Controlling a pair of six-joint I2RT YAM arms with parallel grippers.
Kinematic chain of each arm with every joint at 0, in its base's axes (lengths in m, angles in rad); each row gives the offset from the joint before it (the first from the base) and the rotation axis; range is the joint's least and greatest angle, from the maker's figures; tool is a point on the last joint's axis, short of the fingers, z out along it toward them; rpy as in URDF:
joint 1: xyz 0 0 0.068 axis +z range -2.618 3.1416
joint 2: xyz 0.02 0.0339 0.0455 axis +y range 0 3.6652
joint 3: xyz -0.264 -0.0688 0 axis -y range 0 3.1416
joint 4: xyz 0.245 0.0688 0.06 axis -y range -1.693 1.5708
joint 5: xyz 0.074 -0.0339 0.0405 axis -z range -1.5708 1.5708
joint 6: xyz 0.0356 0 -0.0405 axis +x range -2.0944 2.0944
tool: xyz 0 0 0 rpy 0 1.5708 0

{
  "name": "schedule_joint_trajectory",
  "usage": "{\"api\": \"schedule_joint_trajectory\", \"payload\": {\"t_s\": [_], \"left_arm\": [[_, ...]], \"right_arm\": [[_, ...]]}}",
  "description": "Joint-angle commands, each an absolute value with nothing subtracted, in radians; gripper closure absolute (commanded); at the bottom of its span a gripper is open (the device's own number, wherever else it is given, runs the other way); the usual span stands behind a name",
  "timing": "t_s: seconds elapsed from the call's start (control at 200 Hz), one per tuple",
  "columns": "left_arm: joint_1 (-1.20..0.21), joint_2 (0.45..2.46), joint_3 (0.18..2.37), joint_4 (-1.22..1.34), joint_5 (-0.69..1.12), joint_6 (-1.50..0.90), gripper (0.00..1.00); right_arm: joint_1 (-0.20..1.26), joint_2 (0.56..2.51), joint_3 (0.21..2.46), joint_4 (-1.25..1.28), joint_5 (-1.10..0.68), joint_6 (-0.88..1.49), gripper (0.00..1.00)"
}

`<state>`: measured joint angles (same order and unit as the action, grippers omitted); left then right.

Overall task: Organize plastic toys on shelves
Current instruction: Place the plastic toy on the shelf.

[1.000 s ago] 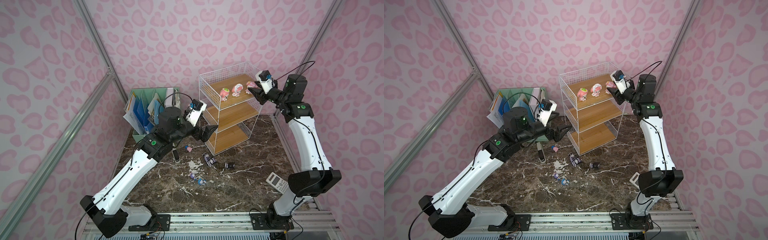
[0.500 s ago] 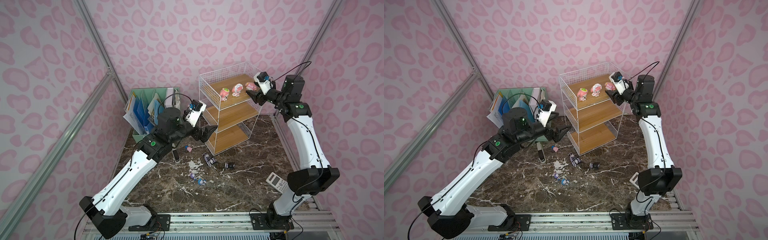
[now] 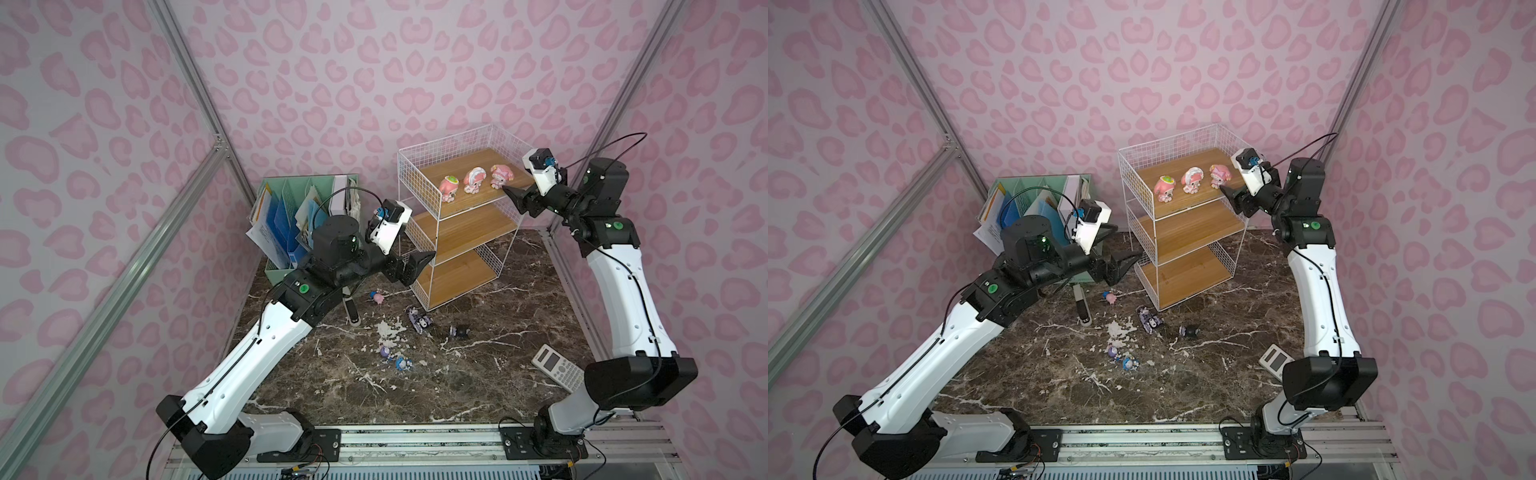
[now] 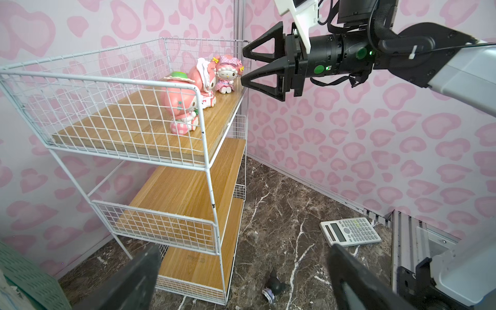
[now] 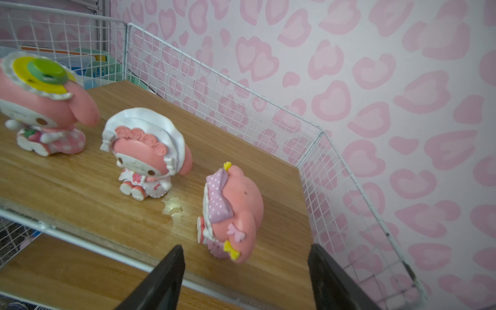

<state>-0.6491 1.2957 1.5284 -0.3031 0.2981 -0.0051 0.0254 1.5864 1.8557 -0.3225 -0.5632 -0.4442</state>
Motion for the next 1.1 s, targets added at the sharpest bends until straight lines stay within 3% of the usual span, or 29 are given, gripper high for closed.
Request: {"api": "schedule_joint_trajectory", "payload": {"t_s": [0.0, 1.095], "left_arm": [[-0.648, 1.292, 1.529, -0.281, 0.311, -0.015, 0.01], [-0.648, 1.288, 1.519, -0.281, 0.322, -0.015, 0.02]], "right_arm": [[0.019, 1.586, 1.854, -0.269, -0.561, -0.409, 0.26], [0.008, 1.709, 1.958, -0.235, -0.467, -0.334, 0.28]]}}
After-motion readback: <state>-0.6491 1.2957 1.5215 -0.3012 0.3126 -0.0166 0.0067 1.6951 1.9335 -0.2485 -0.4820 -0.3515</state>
